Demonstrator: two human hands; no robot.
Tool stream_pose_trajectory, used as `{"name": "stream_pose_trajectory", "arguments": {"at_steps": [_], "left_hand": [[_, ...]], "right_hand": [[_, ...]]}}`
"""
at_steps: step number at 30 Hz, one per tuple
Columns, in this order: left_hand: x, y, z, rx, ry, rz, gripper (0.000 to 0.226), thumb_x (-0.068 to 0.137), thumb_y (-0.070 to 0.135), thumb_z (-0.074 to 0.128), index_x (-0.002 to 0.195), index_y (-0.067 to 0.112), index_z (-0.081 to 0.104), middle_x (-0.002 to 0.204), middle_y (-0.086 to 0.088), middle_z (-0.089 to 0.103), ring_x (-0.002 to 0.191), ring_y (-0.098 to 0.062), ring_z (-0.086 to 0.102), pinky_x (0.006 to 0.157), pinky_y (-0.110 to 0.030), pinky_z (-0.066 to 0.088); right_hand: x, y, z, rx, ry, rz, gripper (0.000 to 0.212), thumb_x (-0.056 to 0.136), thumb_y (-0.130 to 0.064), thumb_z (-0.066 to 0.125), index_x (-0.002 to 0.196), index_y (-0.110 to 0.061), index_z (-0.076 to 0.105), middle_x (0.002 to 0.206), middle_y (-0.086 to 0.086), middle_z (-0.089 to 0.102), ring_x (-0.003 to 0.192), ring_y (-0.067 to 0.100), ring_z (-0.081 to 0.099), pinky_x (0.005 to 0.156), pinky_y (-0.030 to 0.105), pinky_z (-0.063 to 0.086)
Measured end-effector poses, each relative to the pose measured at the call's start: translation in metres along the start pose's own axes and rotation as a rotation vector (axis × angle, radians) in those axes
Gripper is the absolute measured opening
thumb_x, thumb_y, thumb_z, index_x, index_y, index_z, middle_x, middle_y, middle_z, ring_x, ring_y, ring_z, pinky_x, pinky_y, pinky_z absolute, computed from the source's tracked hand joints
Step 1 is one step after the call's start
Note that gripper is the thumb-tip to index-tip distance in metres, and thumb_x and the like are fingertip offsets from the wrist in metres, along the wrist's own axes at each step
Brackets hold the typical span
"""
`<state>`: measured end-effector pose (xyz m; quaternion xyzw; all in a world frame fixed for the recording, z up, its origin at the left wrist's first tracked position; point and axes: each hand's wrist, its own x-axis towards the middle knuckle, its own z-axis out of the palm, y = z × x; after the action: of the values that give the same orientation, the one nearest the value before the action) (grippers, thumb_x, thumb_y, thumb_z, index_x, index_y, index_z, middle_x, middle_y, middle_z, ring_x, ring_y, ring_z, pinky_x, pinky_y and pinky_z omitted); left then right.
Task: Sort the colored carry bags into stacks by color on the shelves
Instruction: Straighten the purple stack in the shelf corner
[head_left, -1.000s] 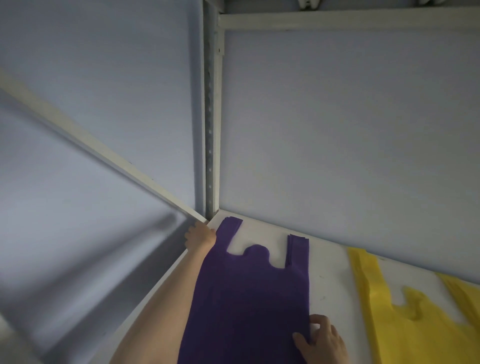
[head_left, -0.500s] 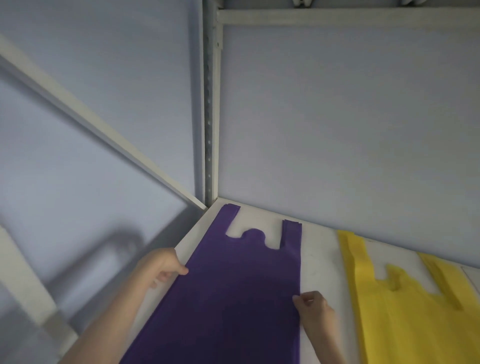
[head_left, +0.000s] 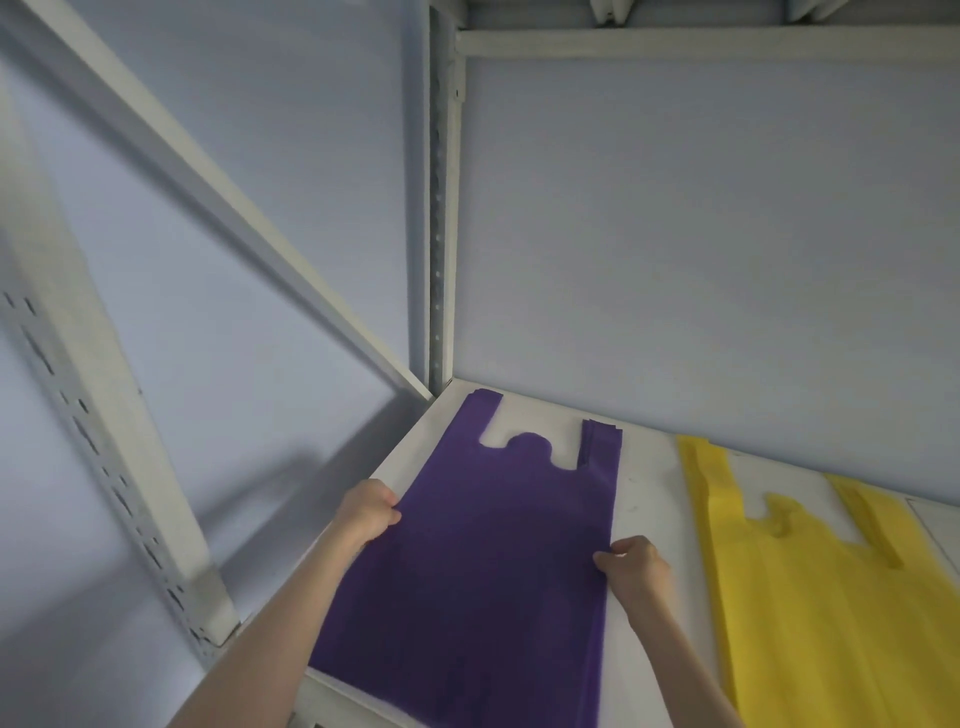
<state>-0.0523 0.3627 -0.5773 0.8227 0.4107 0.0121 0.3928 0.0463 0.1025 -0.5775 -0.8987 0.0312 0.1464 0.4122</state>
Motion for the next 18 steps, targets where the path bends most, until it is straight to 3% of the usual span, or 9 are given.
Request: {"name": "stream_pose_trajectory", "arguments": {"at_steps": [2,4,7,9,11,12,14,18], "left_hand": [[-0.003,-0.001,0.004,-0.002,0.048,0.018,0.014,0.087,0.001,0.055,0.079,0.013,0.058,0.094,-0.011,0.056,0.089,-0.025,0.055,0.079,-0.03,0.043],[-0.002,-0.005,0.009,-0.001,0.084,0.03,0.035,0.087,0.001,0.052,0.061,0.021,0.037,0.087,-0.005,0.048,0.08,-0.021,0.045,0.073,-0.026,0.036],[-0.006,-0.008,0.012,0.053,0.09,0.049,0.047,0.086,0.0,0.05,0.057,0.025,0.023,0.082,-0.002,0.039,0.079,-0.019,0.038,0.072,-0.025,0.029],[-0.01,-0.011,0.011,0.096,0.081,0.032,0.046,0.086,0.001,0.049,0.057,0.024,0.024,0.075,0.002,0.038,0.081,-0.021,0.04,0.072,-0.026,0.03],[-0.018,-0.012,0.007,0.119,0.065,0.008,0.027,0.087,0.002,0.049,0.067,0.018,0.042,0.084,-0.002,0.049,0.089,-0.027,0.052,0.075,-0.028,0.039],[-0.023,-0.012,0.005,0.142,0.048,0.007,0.012,0.088,0.003,0.05,0.082,0.013,0.052,0.096,-0.006,0.054,0.099,-0.029,0.057,0.08,-0.03,0.044],[-0.026,-0.015,0.005,0.179,0.013,0.016,0.021,0.087,0.005,0.051,0.108,0.004,0.055,0.113,-0.011,0.055,0.111,-0.029,0.056,0.088,-0.033,0.046],[-0.037,-0.015,0.003,0.227,-0.061,0.065,0.028,0.089,0.013,0.053,0.116,0.008,0.049,0.114,-0.004,0.048,0.1,-0.018,0.046,0.082,-0.024,0.038]], "right_hand": [[-0.002,0.0,0.001,-0.044,0.007,-0.005,0.026,0.09,-0.012,0.054,0.112,0.001,0.057,0.091,0.008,0.052,0.067,0.017,0.047,0.045,0.022,0.03],[-0.005,0.001,0.002,-0.068,0.015,-0.009,0.026,0.091,-0.012,0.052,0.114,0.0,0.057,0.093,0.01,0.055,0.066,0.016,0.046,0.043,0.021,0.027],[-0.008,0.0,0.002,-0.059,0.023,-0.02,0.029,0.093,-0.009,0.049,0.12,-0.001,0.053,0.115,0.016,0.059,0.08,0.02,0.047,0.044,0.018,0.028],[-0.008,0.001,0.002,-0.03,0.024,-0.029,0.033,0.093,-0.008,0.049,0.125,-0.001,0.049,0.124,0.017,0.056,0.084,0.02,0.046,0.05,0.021,0.035],[-0.009,0.002,0.002,-0.002,0.016,-0.028,0.036,0.092,-0.006,0.048,0.128,-0.002,0.047,0.126,0.017,0.054,0.086,0.02,0.047,0.063,0.024,0.04],[-0.01,0.002,0.002,0.011,0.012,-0.026,0.038,0.091,-0.005,0.048,0.129,-0.003,0.046,0.126,0.017,0.054,0.087,0.021,0.047,0.067,0.026,0.041],[-0.012,0.003,0.002,0.045,0.007,-0.014,0.04,0.09,-0.003,0.047,0.13,-0.004,0.045,0.126,0.017,0.054,0.091,0.023,0.051,0.072,0.03,0.046],[-0.016,0.006,0.003,0.071,-0.021,-0.018,0.041,0.091,-0.001,0.044,0.132,-0.004,0.045,0.128,0.018,0.053,0.11,0.031,0.056,0.088,0.038,0.051]]}}
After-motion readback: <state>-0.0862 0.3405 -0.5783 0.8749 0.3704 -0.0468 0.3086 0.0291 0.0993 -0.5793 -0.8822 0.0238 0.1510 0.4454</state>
